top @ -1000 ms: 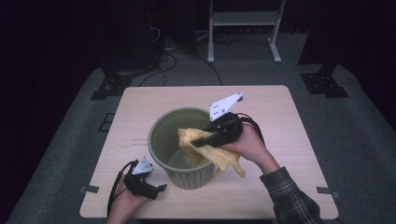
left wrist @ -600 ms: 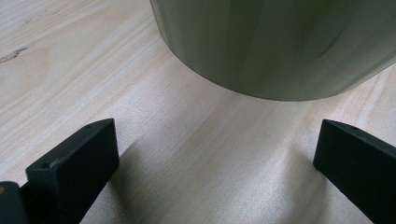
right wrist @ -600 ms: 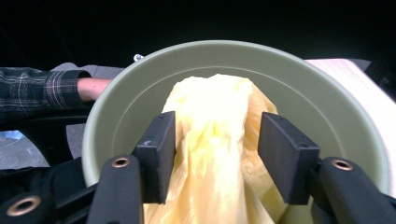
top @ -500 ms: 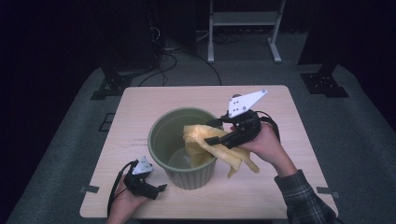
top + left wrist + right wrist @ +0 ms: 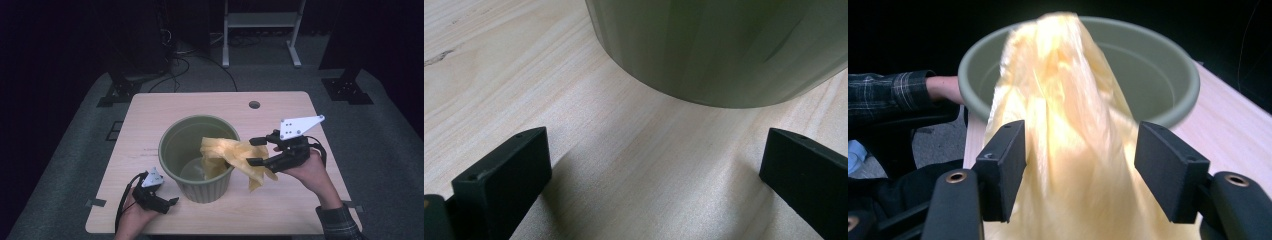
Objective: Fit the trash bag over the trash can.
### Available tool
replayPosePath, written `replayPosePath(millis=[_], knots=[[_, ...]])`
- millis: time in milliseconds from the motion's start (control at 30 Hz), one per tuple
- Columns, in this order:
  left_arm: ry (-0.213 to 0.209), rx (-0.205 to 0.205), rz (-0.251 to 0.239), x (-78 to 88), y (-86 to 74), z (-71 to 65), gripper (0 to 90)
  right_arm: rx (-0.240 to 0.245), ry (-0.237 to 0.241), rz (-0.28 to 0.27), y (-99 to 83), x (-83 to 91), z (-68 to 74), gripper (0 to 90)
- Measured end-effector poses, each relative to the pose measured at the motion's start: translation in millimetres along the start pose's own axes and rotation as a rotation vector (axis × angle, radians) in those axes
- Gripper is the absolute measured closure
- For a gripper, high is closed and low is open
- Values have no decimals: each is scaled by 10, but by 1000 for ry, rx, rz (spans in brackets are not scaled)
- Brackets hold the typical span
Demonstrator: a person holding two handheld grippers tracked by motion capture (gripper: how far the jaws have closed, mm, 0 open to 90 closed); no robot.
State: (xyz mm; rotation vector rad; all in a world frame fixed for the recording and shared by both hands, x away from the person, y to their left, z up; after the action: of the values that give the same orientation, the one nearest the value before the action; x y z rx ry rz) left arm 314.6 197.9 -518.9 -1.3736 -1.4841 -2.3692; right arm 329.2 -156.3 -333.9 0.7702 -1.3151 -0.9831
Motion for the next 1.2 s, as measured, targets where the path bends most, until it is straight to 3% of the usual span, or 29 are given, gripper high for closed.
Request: replayPosePath(millis=[100,200,500,800,1067,1200], knots=[[0,0,0,0,0,0,0,-9,12,3,-69,-1,-20,749],[1,1,0,0,0,-1,0,-2,19,-8,-42,-3,-28,872],[1,1,-2,0,0,-1,0,40,43,-8,259,-128,-47,883],[0,0,-2,8,-7,-5,0,92,81,37,627,-517,-165,883],[-15,0,-3,47,-38,13,0,89,122,131,643,-890,-217,882],[-17,-27,-26,120,-23,21,0,88,130,179,601,-997,-236,882]])
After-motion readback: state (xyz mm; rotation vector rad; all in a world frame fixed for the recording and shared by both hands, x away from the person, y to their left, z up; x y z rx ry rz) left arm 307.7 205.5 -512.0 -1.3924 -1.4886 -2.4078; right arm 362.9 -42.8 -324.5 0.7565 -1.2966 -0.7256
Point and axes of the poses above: each handheld gripper's, and its own axes: x roughly backward along the jaws, y roughly out of its top, z roughly to its left, the point moved 5 cm from there along -x, roughly forward along the jaws, and after that the axes turned 12 degrees about y, right-handed, at the moved point
